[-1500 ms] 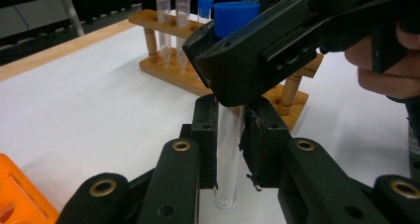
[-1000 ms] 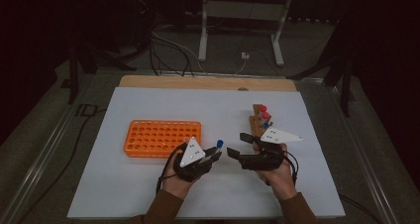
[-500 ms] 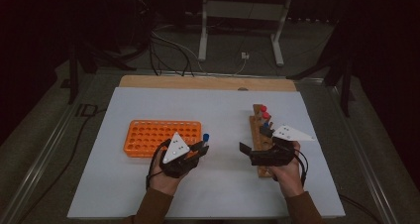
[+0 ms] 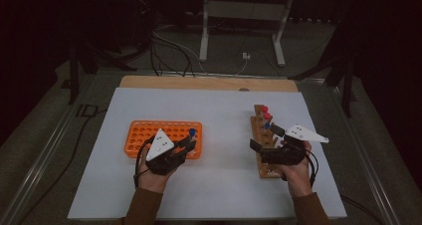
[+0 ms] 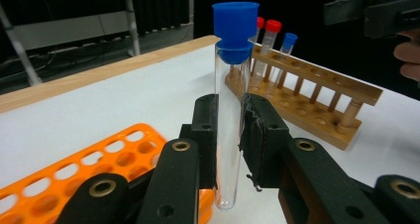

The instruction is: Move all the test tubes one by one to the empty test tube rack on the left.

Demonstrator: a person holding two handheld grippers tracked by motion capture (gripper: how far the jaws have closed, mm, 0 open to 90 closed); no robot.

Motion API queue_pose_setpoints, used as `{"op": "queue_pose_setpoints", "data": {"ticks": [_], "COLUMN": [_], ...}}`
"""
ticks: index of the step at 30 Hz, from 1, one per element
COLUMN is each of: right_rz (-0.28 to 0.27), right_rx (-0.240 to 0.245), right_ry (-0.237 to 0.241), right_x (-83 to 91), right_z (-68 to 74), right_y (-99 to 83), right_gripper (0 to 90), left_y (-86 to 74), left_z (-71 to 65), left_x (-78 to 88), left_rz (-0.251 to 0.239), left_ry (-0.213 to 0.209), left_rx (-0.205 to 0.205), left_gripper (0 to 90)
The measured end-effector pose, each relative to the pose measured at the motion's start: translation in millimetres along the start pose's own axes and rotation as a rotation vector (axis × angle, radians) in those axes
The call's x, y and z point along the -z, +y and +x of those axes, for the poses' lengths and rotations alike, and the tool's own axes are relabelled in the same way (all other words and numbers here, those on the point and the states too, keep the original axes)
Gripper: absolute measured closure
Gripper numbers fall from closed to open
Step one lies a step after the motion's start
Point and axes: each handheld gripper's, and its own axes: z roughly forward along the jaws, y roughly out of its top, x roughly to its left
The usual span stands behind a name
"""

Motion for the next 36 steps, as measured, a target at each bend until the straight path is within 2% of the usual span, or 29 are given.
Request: {"op": "queue_pose_setpoints", "data": {"ticks": [5,9,25,30,36], "right_rz": [-0.007,-0.015,-0.021,-0.021,-0.02], "right_rx": [-0.004,-0.005,-0.007,-0.007,-0.005], "right_ry": [-0.004,-0.008,-0.012,-0.012,-0.014], "right_x": [2.0,3.9,5.7,5.8,6.1], "right_z": [-1.5,-3.0,-4.9,-4.9,-5.9], "right_y": [0.4,0.9,1.3,1.2,0.9], "right_gripper": [0.0,0.0,0.0,0.0,0.0], "left_y": [-1.6,-5.8,-28.2,-34.3,-39.4], "left_z": [10.5,15.7,28.3,33.4,34.5], "left_x": [7.8,8.4,-10.7,-16.1,-19.0], "left_rz": [-0.009,-0.004,0.039,0.042,0.101], "left_ry": [0.017,0.052,0.172,0.176,0.167], "left_rx": [0.016,0.02,0.008,0.041,0.041], "left_gripper": [76.9,76.9,76.9,76.9,76.9]}}
